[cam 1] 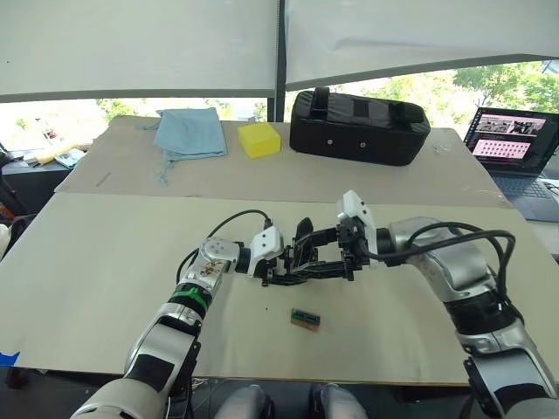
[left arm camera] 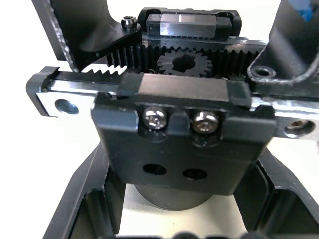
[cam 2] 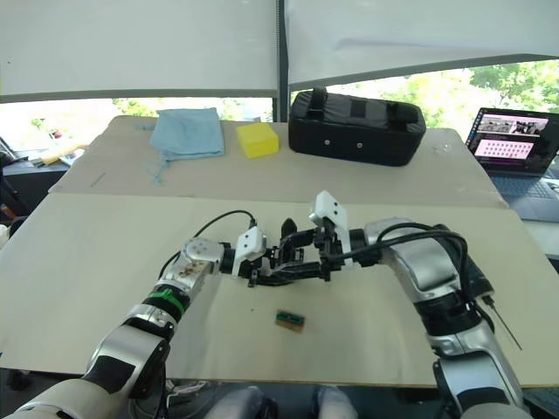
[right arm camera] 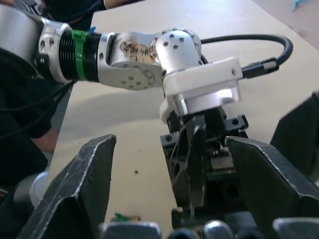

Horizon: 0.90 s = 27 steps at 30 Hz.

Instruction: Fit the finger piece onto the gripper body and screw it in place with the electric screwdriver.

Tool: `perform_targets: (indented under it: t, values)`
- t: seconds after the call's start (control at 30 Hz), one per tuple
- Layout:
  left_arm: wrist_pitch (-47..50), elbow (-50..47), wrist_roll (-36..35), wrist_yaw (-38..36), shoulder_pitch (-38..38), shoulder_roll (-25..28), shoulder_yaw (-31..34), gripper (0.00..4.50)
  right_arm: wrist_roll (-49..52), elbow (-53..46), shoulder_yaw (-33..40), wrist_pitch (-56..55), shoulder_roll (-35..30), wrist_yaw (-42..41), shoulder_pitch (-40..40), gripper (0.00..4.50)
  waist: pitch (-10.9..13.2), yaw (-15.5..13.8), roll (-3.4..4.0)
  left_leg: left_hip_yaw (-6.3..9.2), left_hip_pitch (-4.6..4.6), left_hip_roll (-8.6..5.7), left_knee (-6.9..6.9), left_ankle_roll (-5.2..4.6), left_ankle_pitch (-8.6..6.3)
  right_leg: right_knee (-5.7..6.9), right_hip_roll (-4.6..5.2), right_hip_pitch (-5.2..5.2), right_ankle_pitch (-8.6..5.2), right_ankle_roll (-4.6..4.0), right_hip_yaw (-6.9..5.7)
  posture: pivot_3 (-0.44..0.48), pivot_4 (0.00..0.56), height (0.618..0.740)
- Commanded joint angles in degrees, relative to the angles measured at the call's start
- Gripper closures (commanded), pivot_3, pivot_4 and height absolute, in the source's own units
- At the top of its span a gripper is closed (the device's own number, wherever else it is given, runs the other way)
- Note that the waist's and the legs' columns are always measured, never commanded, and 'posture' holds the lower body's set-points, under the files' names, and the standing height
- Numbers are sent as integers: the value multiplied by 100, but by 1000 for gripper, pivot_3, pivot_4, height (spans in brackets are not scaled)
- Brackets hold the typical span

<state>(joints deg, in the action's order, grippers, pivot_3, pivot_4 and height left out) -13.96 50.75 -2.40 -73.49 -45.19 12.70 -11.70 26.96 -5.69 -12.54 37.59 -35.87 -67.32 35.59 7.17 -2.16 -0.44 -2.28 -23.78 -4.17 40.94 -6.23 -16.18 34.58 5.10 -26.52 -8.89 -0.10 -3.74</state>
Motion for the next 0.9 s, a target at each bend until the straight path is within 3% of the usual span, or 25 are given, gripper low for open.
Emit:
perform_targets:
  t: [0.03,0.23,0.27,0.37,0.47,0.67,0.77,0.9]
  values:
    - [-76,-35,-46,-10,-118,12,61,2150,-25,-296,310,21,-227,167,-155,692,1,1,-1,0,0,0,0,0,0,-3,0,0,0,0,0,0,150,739]
    - [91,-91,89,181,9,193,26,2150,254,-919,1050,209,-902,300,-750,692,2,-12,-3,0,-2,0,0,-1,-1,-10,0,4,2,3,0,0,150,739]
    - [113,-160,46,81,73,265,39,1129,387,-1099,1266,379,-1036,356,-856,692,2,-12,-3,0,-2,0,-1,-1,-1,-11,0,4,2,4,-1,0,150,739]
    - [190,-444,-62,-131,263,570,83,55,702,-1445,1771,1058,-1503,540,-1045,692,6,14,0,0,-1,1,-7,-5,-3,-11,0,0,2,4,-1,0,150,739]
    - [518,-1101,-275,-389,497,1001,204,0,664,-1438,1938,1723,-2139,747,-1098,29,7,13,3,0,0,2,-11,-6,-4,-13,0,1,2,3,-1,0,150,739]
    - [2497,-3970,-1280,-1207,1102,2307,411,0,-512,16,1208,2540,-3144,1691,-518,29,35,2,17,-1,-7,3,-10,-16,-13,-28,4,0,0,-1,2,0,150,739]
    - [3642,-5129,-1957,-1312,1041,2821,584,0,-939,831,895,2609,-3136,2000,-236,29,41,-20,27,-1,-7,2,-11,5,-2,-51,4,12,-17,-28,0,0,150,739]
    - [4648,-5977,-2682,-1337,829,3281,801,0,-1634,1724,365,2227,-3202,2141,-239,29,44,-15,29,-2,-6,0,-10,-2,-4,-55,3,18,-6,-6,-1,0,150,739]
